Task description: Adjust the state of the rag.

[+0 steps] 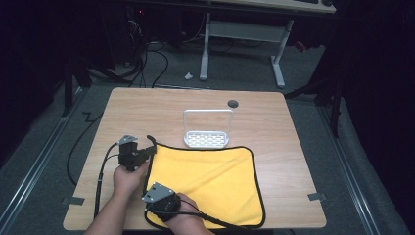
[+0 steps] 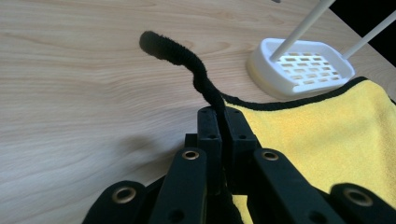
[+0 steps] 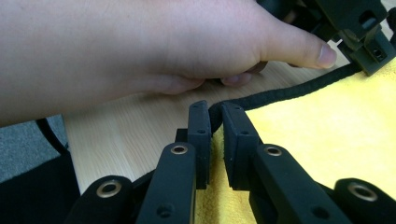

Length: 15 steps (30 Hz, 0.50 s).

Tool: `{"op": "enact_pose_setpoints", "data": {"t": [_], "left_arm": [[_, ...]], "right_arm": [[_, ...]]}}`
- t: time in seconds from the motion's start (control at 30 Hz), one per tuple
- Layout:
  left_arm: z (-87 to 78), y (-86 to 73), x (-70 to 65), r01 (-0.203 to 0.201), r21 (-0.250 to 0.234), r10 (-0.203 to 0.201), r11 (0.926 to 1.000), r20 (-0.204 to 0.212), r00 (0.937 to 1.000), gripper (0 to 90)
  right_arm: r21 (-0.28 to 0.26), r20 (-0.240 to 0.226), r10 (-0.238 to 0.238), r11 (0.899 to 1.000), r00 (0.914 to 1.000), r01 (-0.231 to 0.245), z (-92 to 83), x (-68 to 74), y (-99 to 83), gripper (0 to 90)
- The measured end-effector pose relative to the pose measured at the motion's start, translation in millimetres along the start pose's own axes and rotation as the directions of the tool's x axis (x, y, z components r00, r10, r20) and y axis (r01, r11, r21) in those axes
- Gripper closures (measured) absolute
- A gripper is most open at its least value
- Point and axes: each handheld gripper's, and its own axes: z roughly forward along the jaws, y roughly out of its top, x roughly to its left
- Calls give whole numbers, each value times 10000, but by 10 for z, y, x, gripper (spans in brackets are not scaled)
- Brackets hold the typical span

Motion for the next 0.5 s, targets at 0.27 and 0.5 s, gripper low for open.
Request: {"op": "enact_pose_setpoints", "data": {"t": [0.27,0.5], "left_arm": [[-201,-13,175,267,-137,-271,9995,-271,9993,867],[-237,98,-8,324,-672,-332,9972,-110,9994,867]], "right_arm": [[-182,-208,-205,9996,9996,201,115,121,138,830],[-473,41,-197,9987,9998,198,-58,86,151,831]]}}
